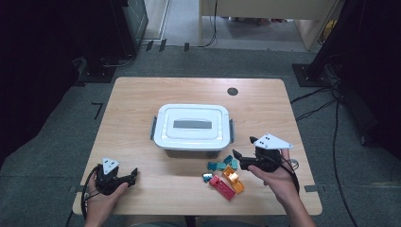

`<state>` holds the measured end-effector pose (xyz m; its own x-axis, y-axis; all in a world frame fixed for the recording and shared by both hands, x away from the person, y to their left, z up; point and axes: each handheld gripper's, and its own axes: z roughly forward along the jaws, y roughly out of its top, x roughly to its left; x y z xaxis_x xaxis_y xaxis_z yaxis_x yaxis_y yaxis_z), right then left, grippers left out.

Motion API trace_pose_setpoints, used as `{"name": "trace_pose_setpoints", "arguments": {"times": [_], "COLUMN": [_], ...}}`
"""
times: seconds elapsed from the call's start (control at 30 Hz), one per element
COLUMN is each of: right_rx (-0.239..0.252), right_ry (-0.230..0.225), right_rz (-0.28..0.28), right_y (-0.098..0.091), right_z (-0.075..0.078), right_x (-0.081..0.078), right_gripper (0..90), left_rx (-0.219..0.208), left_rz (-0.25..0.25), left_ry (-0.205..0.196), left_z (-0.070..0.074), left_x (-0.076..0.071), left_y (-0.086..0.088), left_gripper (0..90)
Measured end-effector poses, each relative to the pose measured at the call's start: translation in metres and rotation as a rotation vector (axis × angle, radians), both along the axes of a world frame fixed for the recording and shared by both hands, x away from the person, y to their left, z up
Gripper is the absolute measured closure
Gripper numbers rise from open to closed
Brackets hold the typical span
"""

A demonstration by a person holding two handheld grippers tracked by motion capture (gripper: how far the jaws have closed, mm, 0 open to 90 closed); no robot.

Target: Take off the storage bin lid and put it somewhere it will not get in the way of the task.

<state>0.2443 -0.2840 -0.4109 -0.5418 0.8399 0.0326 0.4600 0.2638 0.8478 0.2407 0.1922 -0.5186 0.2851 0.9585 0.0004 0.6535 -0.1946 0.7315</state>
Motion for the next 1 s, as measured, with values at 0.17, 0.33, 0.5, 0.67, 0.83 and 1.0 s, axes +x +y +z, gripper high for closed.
{"name": "trace_pose_setpoints", "arguments": {"times": [0.17, 0.33, 0.5, 0.67, 0.83, 1.0], "right_rx": [-0.008, -0.003, 0.01, 0.029, 0.029, 0.01], "right_ry": [-0.044, -0.066, -0.056, -0.027, 0.022, 0.039], "right_rz": [0.106, 0.188, 0.256, 0.356, 0.451, 0.488], "right_y": [0.009, 0.025, 0.036, 0.046, 0.054, 0.067], "right_z": [0.027, 0.04, 0.04, 0.035, 0.028, 0.022], "right_x": [0.024, 0.056, 0.08, 0.098, 0.11, 0.122], "right_gripper": [27.2, 34.5, 40.4, 47.6, 53.6, 51.6], "left_rx": [-0.004, 0.0, -0.001, 0.002, -0.001, 0.0], "left_rz": [-0.01, -0.013, -0.014, -0.018, -0.017, -0.017], "left_ry": [0.001, -0.001, -0.002, 0.0, 0.0, 0.0], "left_z": [0.0, 0.0, 0.0, 0.0, 0.0, 0.0], "left_x": [0.0, 0.001, 0.002, 0.003, 0.003, 0.003], "left_y": [0.002, 0.002, 0.002, 0.002, 0.002, 0.002], "left_gripper": [13.2, 13.2, 13.2, 13.2, 13.2, 13.2]}}
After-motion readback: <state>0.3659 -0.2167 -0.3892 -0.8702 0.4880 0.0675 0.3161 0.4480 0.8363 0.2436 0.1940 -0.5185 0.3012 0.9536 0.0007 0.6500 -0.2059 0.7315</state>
